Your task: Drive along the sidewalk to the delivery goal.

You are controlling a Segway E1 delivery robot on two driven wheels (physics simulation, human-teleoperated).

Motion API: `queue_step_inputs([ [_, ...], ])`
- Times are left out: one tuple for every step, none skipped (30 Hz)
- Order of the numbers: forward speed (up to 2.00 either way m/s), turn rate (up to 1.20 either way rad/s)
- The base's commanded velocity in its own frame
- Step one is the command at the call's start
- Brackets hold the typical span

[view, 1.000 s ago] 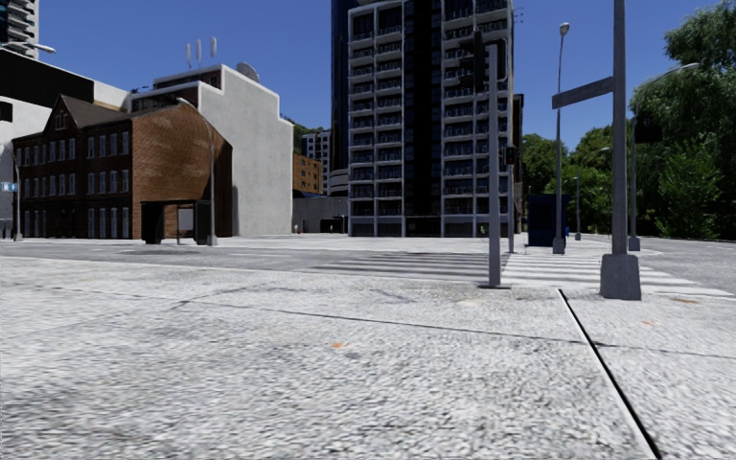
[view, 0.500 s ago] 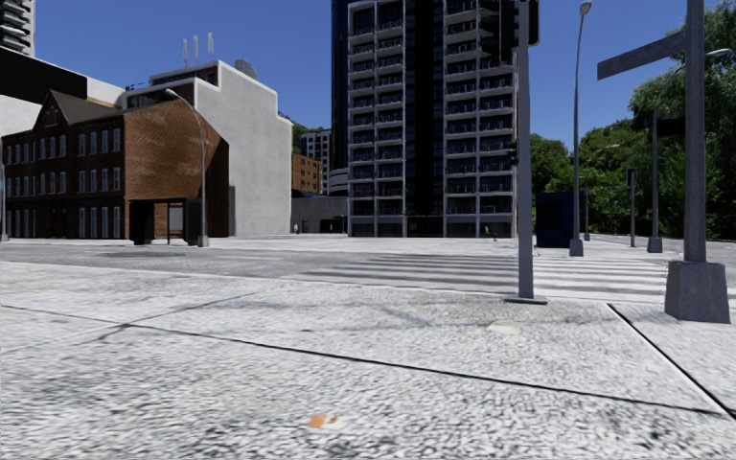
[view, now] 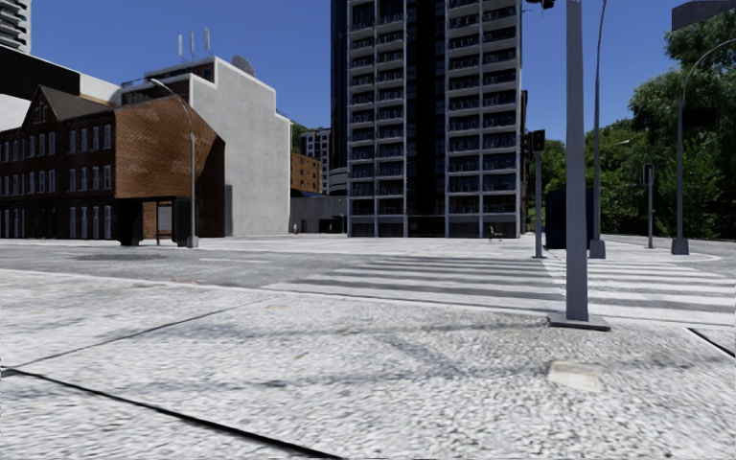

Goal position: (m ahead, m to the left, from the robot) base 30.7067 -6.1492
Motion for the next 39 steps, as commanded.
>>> queue_step_inputs([
  [2.00,0.00],
  [2.00,0.00],
  [2.00,0.00],
  [2.00,0.00],
  [2.00,0.00],
  [2.00,0.00],
  [2.00,0.00],
  [2.00,0.00],
  [2.00,0.00],
  [2.00,0.00],
  [2.00,0.00],
  [2.00,0.00],
  [2.00,0.00],
  [2.00,0.00],
  [2.00,0.00],
  [2.00,0.00],
  [2.00,0.00],
  [2.00,0.00],
  [2.00,-0.17],
  [2.00,-0.28],
  [2.00,-0.28],
  [2.00,-0.38],
  [2.00,-0.55],
  [2.00,-0.65],
  [2.00,-0.77],
  [2.00,-0.77],
  [2.00,-0.93],
  [2.00,-0.98],
  [2.00,-0.99],
  [2.00,-0.99],
  [2.00,-0.98],
  [2.00,-0.98],
  [2.00,-0.18],
  [2.00,-0.01],
  [2.00,0.00],
  [2.00,0.00],
  [2.00,0.00],
  [2.00,0.00],
  [2.00,0.00],
])
